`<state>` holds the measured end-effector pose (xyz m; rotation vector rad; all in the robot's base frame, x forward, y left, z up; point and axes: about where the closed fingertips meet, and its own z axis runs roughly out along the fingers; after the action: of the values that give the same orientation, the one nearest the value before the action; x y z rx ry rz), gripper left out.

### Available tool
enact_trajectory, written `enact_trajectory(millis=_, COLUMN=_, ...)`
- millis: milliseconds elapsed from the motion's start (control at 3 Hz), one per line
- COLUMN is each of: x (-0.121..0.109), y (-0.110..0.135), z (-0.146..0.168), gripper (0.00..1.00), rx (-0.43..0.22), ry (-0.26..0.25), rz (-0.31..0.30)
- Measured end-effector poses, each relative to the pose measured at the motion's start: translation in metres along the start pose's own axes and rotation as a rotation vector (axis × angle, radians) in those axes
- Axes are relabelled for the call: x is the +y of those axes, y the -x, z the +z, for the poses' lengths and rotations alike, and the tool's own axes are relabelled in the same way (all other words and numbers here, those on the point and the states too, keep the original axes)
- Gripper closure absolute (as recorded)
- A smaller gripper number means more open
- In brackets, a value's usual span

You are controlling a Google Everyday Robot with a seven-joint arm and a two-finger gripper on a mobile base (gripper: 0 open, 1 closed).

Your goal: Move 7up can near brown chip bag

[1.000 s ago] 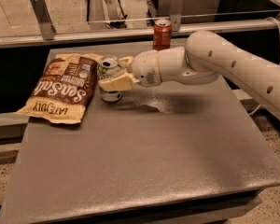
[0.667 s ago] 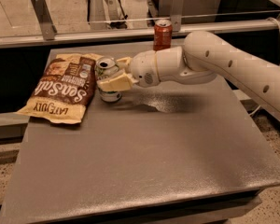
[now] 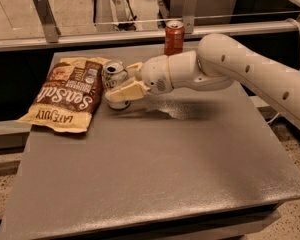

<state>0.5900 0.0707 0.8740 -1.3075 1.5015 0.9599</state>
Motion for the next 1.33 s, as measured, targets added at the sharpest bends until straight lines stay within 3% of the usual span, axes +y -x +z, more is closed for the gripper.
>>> enact_trajectory(millis=333, x=0.005, y=0.001, z=-0.005, gripper=0.0, rx=-0.023, ry=0.003, rz=0.012)
enact_trajectory(millis=667, x=0.012, y=0.001, z=-0.03, gripper=0.0, rx=-0.046, ry=-0.022, rz=0.016)
enact_trajectory(millis=1333, x=0.003, y=-0.003, z=-0.154, gripper=0.0, rx=-0.104, ry=-0.16, rz=-0.026)
